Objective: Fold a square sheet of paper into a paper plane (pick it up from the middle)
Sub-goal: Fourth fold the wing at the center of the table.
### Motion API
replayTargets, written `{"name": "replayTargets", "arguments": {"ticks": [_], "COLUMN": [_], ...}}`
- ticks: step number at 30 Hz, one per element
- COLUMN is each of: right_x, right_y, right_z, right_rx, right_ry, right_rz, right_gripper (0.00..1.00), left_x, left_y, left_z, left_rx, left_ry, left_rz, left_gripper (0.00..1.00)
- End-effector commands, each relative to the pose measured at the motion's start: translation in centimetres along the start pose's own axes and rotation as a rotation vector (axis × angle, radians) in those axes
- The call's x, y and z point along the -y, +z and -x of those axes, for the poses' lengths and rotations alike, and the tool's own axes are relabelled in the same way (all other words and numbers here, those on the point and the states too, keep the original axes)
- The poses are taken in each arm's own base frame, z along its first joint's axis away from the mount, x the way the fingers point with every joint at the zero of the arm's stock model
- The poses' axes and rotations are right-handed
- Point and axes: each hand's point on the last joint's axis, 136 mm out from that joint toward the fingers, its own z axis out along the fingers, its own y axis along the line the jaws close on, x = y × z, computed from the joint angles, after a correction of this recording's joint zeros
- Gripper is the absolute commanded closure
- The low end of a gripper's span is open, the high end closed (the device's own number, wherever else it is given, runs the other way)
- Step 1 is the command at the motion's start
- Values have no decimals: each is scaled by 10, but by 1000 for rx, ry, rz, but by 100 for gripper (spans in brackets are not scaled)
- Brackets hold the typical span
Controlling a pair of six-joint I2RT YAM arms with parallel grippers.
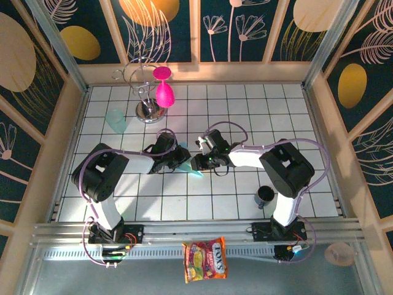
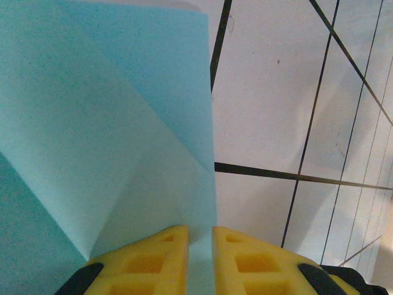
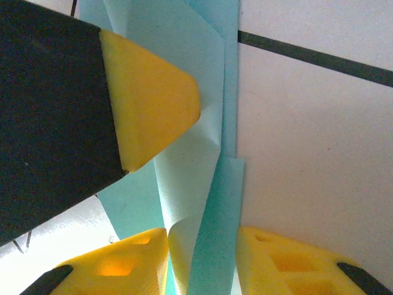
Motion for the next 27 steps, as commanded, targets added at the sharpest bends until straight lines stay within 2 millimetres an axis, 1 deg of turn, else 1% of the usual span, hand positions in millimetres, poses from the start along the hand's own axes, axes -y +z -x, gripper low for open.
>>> {"name": "replayTargets", "arguments": {"ticks": [1,5,9,13,14,16,19,22,24,26,27], "right_x": [11,16,19,21,22,22,23,23,23,24,24], "right_y": [11,15,18,20,20,21,21,22,22,23,23], "right_z": [-14,-19,-23,-25,-26,-27,-27,-27,-28,-28,-28], "right_rx": [-53,-74,-89,-96,-99,-102,-102,-102,-104,-105,-107], "right_ry": [4,15,23,26,28,30,33,33,35,38,39], "right_rz": [-30,-40,-45,-49,-50,-52,-52,-50,-51,-54,-53], "right_gripper": [67,72,74,74,74,74,74,74,74,75,74], "left_x": [-6,4,15,30,31,38,30,19,16,18,13], "left_y": [2,-1,-5,-15,-15,-24,-25,-20,-17,-17,-13], "left_z": [3,6,9,13,14,16,13,9,7,8,6], "left_rx": [0,7,14,35,37,55,54,41,31,32,23], "left_ry": [-6,3,18,42,44,56,49,38,34,32,27], "left_rz": [31,6,-24,-70,-71,-92,-69,-44,-40,-51,-39], "left_gripper": [81,80,79,78,77,77,77,78,78,79,79]}}
